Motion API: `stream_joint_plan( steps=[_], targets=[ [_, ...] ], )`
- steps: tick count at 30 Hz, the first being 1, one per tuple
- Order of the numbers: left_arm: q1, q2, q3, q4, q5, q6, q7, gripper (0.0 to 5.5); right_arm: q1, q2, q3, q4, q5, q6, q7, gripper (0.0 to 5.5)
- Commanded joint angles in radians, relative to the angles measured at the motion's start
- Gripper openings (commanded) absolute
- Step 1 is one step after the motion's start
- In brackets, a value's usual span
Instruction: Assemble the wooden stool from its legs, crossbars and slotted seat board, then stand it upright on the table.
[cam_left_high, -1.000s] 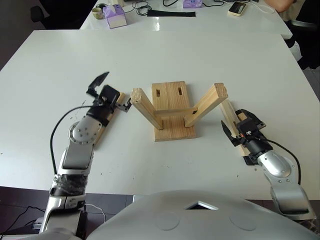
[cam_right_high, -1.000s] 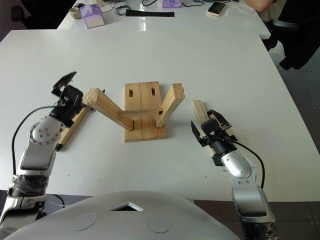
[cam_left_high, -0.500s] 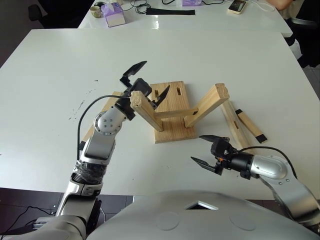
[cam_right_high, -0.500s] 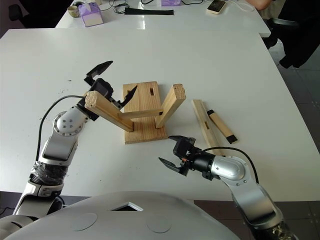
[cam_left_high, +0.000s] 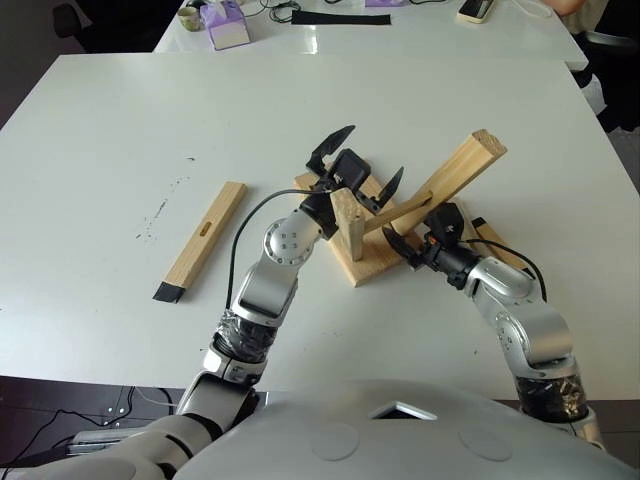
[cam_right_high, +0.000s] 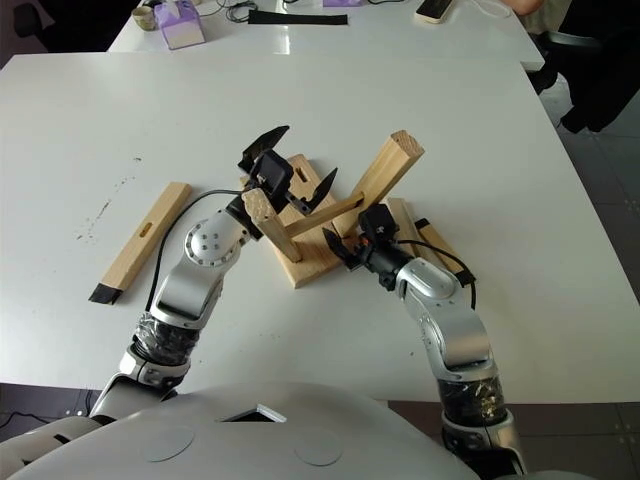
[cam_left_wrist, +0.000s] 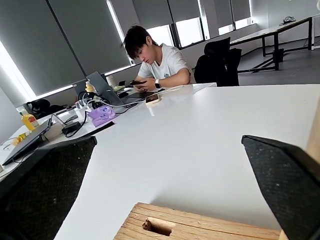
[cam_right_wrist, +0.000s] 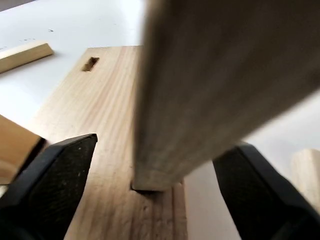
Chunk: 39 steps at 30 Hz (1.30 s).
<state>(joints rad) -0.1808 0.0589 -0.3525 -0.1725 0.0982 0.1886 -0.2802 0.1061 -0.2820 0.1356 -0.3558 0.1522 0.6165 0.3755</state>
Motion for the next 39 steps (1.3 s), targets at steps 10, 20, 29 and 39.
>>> stream_joint_plan(
  steps=[10, 20, 29, 39],
  targets=[
    [-0.193, 0.091, 0.152, 0.196, -0.021, -0.002, -0.022, 5.40, -0.016, -0.152, 0.064, 0.081, -0.043, -0.112, 0.146, 4.02],
    [-0.328, 0.234, 0.161, 0.587, 0.050, -0.349, -0.081, 4.70, 0.100, -0.203, -0.035, -0.160, 0.070, -0.018, 0.176, 3.23],
    [-0.258, 0.413, 0.115, 0.759, 0.158, -0.625, -0.147, 4.70, 0.342, -0.444, -0.147, -0.381, 0.196, 0.006, 0.411, 3.23],
    [0.122, 0.650, -0.006, 0.492, 0.169, -0.764, -0.357, 4.70, 0.284, -0.359, 0.053, -0.257, 0.023, -0.008, 0.232, 3.23]
  ],
)
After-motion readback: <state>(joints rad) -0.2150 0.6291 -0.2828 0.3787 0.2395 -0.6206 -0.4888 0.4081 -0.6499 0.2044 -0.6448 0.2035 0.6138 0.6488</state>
